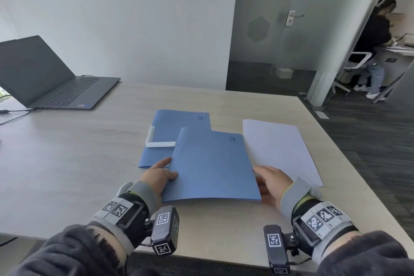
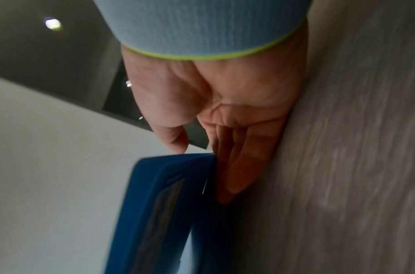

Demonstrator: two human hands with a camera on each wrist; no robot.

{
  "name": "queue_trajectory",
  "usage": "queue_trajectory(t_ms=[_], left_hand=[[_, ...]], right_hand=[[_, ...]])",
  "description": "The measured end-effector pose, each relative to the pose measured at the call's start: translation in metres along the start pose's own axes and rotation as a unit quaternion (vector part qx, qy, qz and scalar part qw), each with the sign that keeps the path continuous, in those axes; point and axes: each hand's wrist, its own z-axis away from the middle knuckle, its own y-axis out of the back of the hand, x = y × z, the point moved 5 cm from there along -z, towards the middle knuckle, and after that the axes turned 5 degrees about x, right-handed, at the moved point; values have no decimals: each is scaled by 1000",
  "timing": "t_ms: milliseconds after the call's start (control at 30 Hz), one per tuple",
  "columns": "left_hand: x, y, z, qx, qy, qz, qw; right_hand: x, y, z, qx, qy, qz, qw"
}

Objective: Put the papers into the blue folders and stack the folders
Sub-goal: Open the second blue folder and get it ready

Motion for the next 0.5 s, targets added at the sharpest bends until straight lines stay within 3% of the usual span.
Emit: queue_trajectory(t_ms=[100, 367, 433, 500], left_hand=[[-4, -2, 2, -19, 3, -4, 1000], [4, -6, 13, -46, -53, -171, 983], [15, -3, 13, -45, -86, -232, 968], [33, 6, 8, 7, -162, -279, 946]], right_hand=[[2, -9, 5, -32, -55, -62, 996], [-4, -12, 4, -21, 16, -38, 999], [-8, -8, 7, -27, 33, -40, 998], [-13, -4, 9, -36, 48, -42, 997]])
